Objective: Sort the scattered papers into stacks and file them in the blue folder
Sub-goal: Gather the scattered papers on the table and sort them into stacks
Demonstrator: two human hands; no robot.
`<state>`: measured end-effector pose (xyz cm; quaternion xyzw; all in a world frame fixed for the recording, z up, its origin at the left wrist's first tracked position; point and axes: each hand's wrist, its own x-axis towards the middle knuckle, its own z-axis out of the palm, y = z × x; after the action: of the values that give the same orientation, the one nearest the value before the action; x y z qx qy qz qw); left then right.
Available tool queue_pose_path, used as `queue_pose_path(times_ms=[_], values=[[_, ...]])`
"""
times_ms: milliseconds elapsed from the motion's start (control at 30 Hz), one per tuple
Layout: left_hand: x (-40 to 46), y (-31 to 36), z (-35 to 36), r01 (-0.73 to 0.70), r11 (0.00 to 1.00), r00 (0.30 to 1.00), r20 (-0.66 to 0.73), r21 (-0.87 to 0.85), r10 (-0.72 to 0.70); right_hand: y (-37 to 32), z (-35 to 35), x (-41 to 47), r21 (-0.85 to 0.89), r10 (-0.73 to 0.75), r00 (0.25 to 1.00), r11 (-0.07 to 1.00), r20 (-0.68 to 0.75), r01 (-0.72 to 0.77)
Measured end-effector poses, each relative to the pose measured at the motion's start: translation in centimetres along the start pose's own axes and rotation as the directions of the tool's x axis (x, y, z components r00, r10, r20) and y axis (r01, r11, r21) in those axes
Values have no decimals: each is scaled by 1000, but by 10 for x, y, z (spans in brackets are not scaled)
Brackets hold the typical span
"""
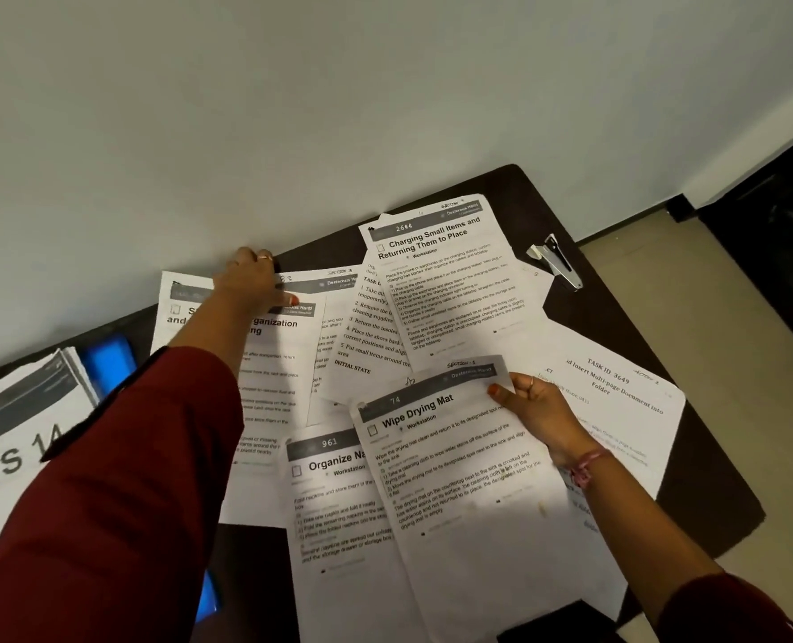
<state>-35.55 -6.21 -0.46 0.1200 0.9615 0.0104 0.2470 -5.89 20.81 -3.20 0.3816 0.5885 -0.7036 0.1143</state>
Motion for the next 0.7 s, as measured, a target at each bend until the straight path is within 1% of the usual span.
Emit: queue_pose_path(times_ms=[133,300,367,433,500,567,700], values=[[1,-2,-6,1,994,1000,-4,105,-1,-1,1,-1,-1,-5,1000,1000,-7,5],[-5,-12,-20,-15,1000,1000,-3,-1,15,-4,3,-6,-16,-22,1000,1000,-5,22],[-16,-10,-30,-42,999,998,-52,-6,41,-5,4,-8,-13,-31,999,999,-8,31],[-31,-4,-42,-63,998,983,-172,26,67,-5,4,-10,-44,-40,999,998,-14,40],[-50,-1,-56,-93,994,938,-329,51,104,-5,4,-15,-81,-66,998,995,-17,64],[-70,-2,-72,-137,988,877,-456,67,153,-7,6,-21,-104,-97,995,990,-17,95],[-110,-10,-103,-217,967,725,-641,136,253,-14,11,-37,-147,-200,980,969,7,199]])
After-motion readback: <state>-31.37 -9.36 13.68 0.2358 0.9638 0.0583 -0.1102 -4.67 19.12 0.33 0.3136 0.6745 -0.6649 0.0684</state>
